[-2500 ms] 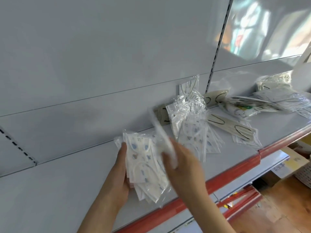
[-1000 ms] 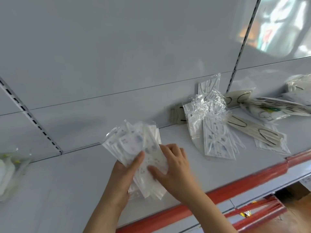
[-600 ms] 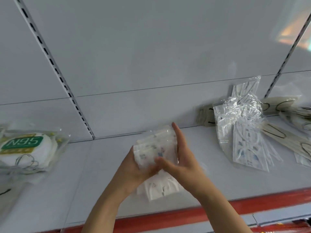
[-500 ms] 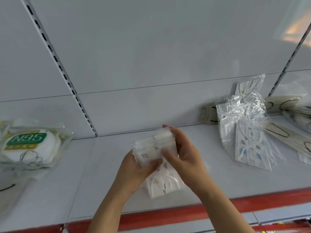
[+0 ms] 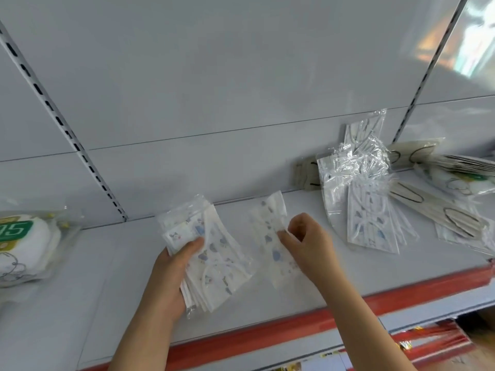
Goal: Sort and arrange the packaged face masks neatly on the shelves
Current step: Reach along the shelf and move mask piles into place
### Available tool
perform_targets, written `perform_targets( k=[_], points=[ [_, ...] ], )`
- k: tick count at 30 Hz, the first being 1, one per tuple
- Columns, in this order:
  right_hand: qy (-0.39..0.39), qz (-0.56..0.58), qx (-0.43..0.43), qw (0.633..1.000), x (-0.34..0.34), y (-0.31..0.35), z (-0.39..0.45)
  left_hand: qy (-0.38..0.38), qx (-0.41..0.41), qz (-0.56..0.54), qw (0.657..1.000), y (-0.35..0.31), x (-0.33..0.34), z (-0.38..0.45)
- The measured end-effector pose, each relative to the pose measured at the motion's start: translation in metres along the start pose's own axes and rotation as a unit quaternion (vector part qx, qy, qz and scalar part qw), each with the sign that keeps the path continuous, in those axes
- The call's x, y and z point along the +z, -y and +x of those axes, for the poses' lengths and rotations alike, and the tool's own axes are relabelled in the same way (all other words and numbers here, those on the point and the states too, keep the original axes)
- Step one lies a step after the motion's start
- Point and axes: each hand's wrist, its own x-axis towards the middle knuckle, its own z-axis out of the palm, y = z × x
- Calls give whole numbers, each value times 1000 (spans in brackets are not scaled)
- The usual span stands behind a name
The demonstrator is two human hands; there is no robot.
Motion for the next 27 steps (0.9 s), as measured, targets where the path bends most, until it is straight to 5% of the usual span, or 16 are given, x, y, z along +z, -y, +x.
perform_targets(
  k=[3, 4, 7, 11, 14, 17, 21, 27],
  points=[
    [9, 343, 29, 939, -21, 12, -9, 15, -13, 18, 1000, 5, 14, 1],
    [25, 370, 25, 928, -24, 15, -10, 37, -21, 23, 999, 7, 22, -1],
    [30, 125, -30, 991, -17, 11, -14, 143, -66, 16, 987, 12, 56, -12],
    [4, -68, -167, 984, -26, -10, -16, 153, -60, 38, 986, 27, 86, -12],
    [-177, -229, 16, 957, -77, -33, 14, 105, -58, 54, 991, 32, 89, -3],
    [-170, -359, 248, 884, -116, -50, 38, 100, -38, 62, 992, 32, 92, -1],
    [-116, -226, 275, 927, -128, -60, 53, 138, -43, 71, 987, 34, 98, -8],
    [-218, 29, 119, 968, -140, -51, 25, 165, -45, 85, 982, 29, 99, -10]
  ],
)
